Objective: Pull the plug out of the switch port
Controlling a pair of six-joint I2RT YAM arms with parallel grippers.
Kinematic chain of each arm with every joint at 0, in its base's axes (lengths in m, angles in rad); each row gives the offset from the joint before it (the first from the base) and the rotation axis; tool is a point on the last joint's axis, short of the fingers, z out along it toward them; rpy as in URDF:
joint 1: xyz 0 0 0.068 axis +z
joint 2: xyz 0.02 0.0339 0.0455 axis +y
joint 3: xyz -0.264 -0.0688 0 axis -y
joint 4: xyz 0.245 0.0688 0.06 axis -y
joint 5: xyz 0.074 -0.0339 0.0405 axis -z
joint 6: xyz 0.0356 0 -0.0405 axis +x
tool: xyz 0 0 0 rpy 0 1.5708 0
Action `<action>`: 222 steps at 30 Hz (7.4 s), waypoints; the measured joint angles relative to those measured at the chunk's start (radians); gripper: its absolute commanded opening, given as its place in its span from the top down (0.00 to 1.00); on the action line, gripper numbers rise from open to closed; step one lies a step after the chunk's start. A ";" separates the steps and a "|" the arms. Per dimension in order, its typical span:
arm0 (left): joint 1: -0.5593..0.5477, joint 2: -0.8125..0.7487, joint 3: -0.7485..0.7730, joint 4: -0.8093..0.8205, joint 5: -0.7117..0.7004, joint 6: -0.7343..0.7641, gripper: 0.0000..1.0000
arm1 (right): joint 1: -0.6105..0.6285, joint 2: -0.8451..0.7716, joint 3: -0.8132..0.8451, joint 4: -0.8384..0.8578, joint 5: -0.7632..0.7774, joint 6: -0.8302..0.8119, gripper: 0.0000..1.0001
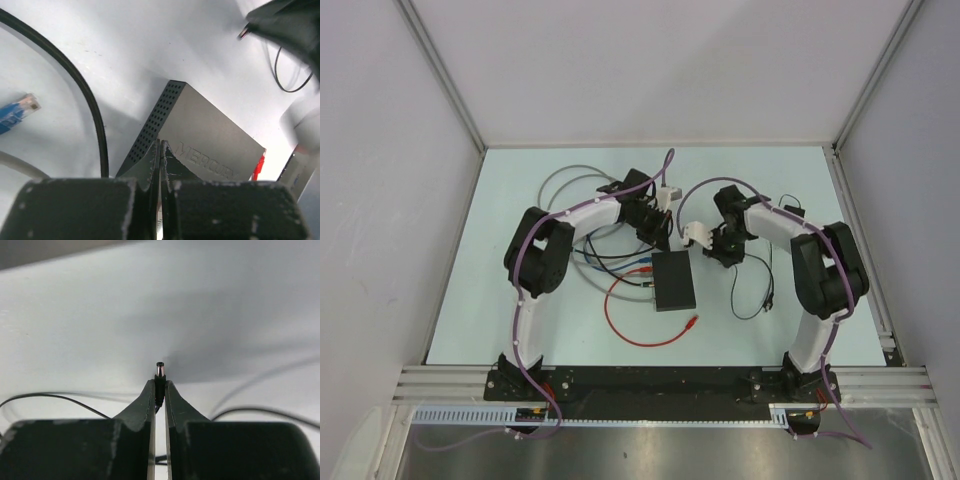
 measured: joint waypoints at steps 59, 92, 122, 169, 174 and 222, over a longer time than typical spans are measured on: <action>0.158 -0.297 -0.287 -0.145 -0.009 0.166 0.50 | 0.082 0.000 0.157 0.083 -0.340 0.864 0.58; 0.163 -0.033 -0.130 -0.041 0.122 0.055 0.53 | 0.154 0.124 0.162 0.110 -0.362 0.894 0.84; 0.171 0.002 -0.151 -0.008 0.240 0.044 0.58 | 0.152 0.155 0.194 0.090 -0.388 0.901 0.81; 0.145 0.026 -0.093 -0.061 0.143 -0.042 0.82 | 0.163 0.177 0.226 0.054 -0.387 0.897 0.77; 0.143 0.029 -0.081 -0.075 0.145 -0.045 0.97 | 0.163 0.177 0.227 0.054 -0.387 0.897 0.77; 0.137 0.076 0.013 -0.196 0.148 0.062 1.00 | 0.169 0.184 0.240 0.037 -0.383 0.883 0.76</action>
